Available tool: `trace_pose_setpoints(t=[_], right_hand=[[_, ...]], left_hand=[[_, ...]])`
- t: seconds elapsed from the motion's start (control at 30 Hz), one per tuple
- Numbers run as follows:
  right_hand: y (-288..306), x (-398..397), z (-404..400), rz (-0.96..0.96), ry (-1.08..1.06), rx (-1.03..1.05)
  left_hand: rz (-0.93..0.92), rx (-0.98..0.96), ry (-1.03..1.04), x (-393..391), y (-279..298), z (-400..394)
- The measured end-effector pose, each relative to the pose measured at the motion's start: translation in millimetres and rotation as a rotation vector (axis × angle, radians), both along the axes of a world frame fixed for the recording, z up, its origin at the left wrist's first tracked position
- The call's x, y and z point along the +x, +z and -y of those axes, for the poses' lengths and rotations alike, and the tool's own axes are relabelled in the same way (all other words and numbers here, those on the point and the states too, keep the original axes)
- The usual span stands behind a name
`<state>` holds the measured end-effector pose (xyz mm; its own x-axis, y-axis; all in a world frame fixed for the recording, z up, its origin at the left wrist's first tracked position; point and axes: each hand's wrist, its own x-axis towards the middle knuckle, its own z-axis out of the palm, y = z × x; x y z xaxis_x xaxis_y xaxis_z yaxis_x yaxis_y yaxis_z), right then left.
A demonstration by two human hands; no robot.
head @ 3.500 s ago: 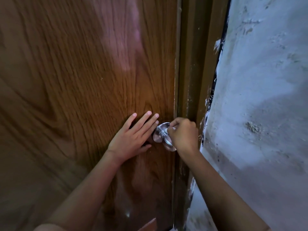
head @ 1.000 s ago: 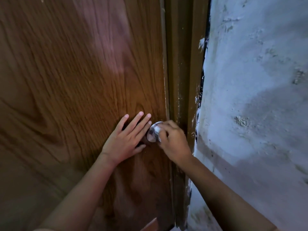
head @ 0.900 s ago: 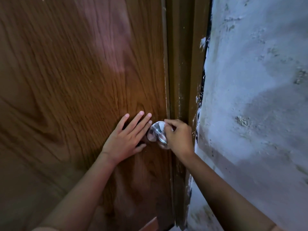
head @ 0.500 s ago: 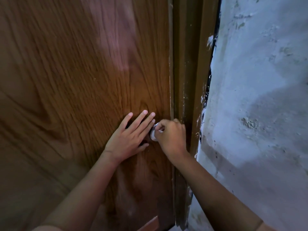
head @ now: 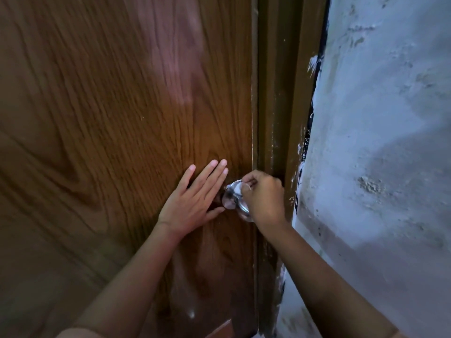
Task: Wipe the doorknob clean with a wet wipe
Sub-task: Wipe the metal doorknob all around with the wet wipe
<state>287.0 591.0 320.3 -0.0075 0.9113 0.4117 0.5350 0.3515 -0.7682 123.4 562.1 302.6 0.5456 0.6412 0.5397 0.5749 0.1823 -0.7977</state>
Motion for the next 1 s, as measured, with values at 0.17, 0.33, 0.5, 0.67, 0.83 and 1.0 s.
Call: trace_pose_setpoints(t=[0.17, 0.33, 0.5, 0.67, 0.83, 1.0], right_hand=[[-3.6, -5.5, 4.0, 0.130, 0.118, 0.114], [5.5, 2.5, -6.8, -0.046, -0.005, 0.150], [1.4, 0.7, -3.9, -0.058, -0.018, 0.082], [-1.6, 2.4, -0.4, -0.024, 0.007, -0.003], [0.3, -4.5, -4.9, 0.074, -0.083, -0.038], [-2.9, -4.0, -2.6, 0.208, 0.029, 0.075]], left_hand=[[-0.029, 0.023, 0.040, -1.6, -1.8, -1.1], [-0.033, 0.046, 0.033, -0.8, -1.8, -2.3], [-0.038, 0.046, 0.034, -0.6, -1.6, -1.1], [-0.036, 0.037, 0.026, -0.3, -0.6, -0.2], [-0.022, 0.036, 0.005, -0.7, -0.7, -1.1], [-0.024, 0.026, 0.014, 0.1, -1.6, -1.7]])
